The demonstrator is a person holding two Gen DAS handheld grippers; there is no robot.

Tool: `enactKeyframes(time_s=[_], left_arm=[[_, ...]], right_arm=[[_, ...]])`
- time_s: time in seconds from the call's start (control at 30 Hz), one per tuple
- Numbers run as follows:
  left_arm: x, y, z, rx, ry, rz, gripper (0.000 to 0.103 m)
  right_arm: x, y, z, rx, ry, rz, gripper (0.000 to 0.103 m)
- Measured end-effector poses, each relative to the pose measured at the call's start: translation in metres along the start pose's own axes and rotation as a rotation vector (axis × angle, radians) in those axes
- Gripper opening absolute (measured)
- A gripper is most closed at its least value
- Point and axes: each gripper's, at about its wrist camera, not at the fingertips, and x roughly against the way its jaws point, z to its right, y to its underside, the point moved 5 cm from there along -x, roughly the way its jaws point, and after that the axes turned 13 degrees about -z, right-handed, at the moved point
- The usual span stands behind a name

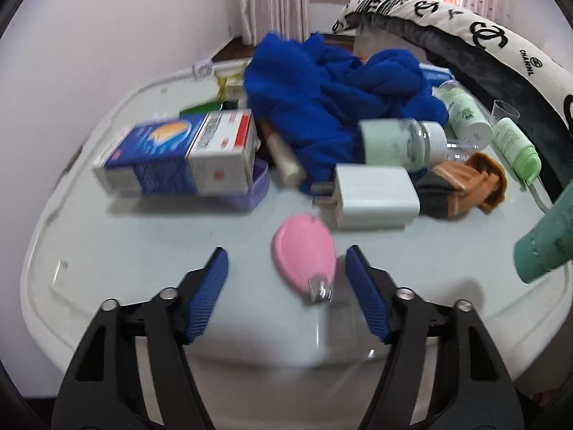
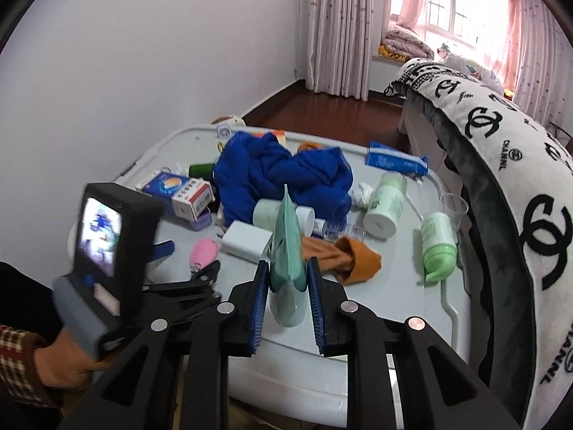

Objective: Collect trash
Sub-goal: 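Grasp the teal cream tube with the right tool while the left tool grasps the pink clipper, then lower the pink clipper and teal tube into the cardboard box and release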

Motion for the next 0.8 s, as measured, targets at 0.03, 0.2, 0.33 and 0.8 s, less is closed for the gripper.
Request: enactKeyframes(time_s=[0.03,0.2,0.33,0.8], left_arm=[[0.0,-0.001,0.002,-0.012,0.006,0.007,0.041],[0.001,-0.002,0.003,-0.049,0.042,0.026,0.034],[0.01,0.008,0.001,-0.076,0.035,0.03,0.034],[0.11,0.064,-0.015,-0.178,0.033,0.117,0.034]], right_arm=[[0.002,0.0,0.001,-0.002,-0.001,0.006,0.022],[0.008,0.0,0.007,-0.018,-0.004,0.023,0.022],[0.012,-0.001,0.007,-0.018,-0.001,0.034,0.022],[0.052,0.017,-0.025,0.006,-0.019,0.087,0.022]])
